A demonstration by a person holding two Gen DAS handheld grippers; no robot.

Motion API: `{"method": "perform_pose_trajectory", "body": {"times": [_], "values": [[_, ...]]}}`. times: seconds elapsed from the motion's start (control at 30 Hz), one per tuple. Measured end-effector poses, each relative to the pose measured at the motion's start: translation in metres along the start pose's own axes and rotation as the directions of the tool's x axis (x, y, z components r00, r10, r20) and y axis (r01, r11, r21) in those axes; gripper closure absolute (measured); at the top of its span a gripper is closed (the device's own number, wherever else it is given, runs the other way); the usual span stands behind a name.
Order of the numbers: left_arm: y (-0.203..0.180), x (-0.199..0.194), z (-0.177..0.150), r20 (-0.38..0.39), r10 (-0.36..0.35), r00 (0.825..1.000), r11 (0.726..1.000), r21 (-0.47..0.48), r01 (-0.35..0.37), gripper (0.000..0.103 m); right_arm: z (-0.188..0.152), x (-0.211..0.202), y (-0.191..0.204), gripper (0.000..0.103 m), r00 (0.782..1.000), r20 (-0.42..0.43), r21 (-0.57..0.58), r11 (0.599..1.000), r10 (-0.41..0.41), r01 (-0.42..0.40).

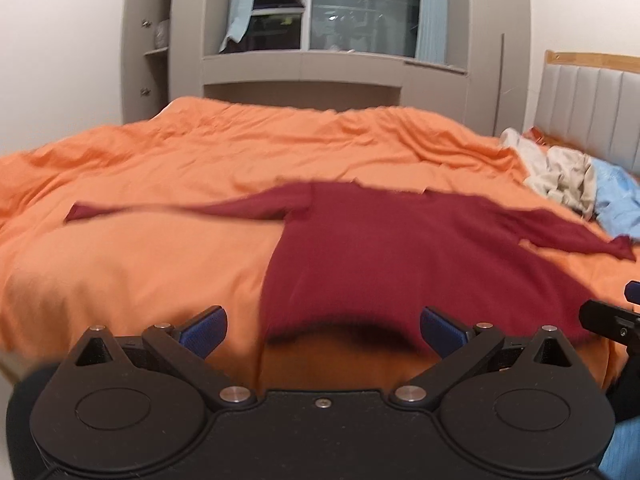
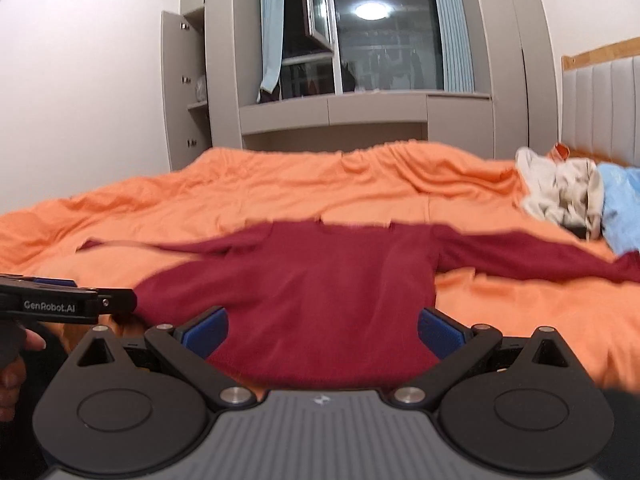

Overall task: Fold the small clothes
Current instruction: 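Move both grippers over the shirt, right gripper toward a sleeve cuff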

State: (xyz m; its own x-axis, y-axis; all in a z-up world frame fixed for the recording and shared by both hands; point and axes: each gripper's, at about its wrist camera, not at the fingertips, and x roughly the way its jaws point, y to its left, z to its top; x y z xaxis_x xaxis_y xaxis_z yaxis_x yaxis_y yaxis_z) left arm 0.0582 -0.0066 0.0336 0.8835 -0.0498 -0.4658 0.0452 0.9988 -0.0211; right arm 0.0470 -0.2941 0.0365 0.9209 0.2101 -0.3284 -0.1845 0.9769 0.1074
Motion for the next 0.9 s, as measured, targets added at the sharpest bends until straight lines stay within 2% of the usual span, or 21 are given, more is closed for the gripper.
{"method": "perform_pose_trajectory", "body": {"times": [0.1, 0.2, 0.33, 0.47, 0.67, 0.8, 0.9], "values": [[-0.01, 0.022, 0.031, 0.011, -0.034, 0.999, 0.999, 0.012, 0.034, 0.0, 0.02, 0.018, -0.016, 0.0, 1.0, -0.002, 0.012, 1.0, -0.013, 0.013], [-0.023, 0.05, 0.059, 0.014, -0.058, 0.998, 0.998, 0.003, 0.058, 0.0, 0.038, 0.044, -0.033, 0.0, 0.998, -0.018, -0.017, 0.998, -0.064, 0.064], [-0.044, 0.097, 0.093, -0.013, -0.1, 0.995, 0.995, 0.014, 0.101, 0.0, 0.056, 0.074, -0.056, 0.0, 0.993, -0.014, -0.042, 0.992, -0.117, 0.116], [-0.06, 0.146, 0.118, -0.037, -0.128, 0.991, 0.992, 0.001, 0.128, 0.0, 0.072, 0.107, -0.082, 0.0, 0.991, -0.014, -0.015, 0.991, -0.136, 0.136], [-0.069, 0.218, 0.14, -0.08, -0.096, 0.992, 0.995, -0.015, 0.095, 0.0, 0.089, 0.152, -0.119, 0.0, 0.984, -0.029, -0.003, 0.985, -0.174, 0.174], [-0.076, 0.254, 0.141, -0.086, -0.077, 0.993, 0.997, -0.004, 0.077, 0.0, 0.094, 0.179, -0.141, 0.0, 0.977, -0.061, -0.001, 0.979, -0.204, 0.204], [-0.084, 0.281, 0.137, -0.115, -0.091, 0.989, 0.996, -0.016, 0.09, 0.0, 0.09, 0.193, -0.159, 0.0, 0.969, -0.077, 0.012, 0.972, -0.234, 0.236]]}}
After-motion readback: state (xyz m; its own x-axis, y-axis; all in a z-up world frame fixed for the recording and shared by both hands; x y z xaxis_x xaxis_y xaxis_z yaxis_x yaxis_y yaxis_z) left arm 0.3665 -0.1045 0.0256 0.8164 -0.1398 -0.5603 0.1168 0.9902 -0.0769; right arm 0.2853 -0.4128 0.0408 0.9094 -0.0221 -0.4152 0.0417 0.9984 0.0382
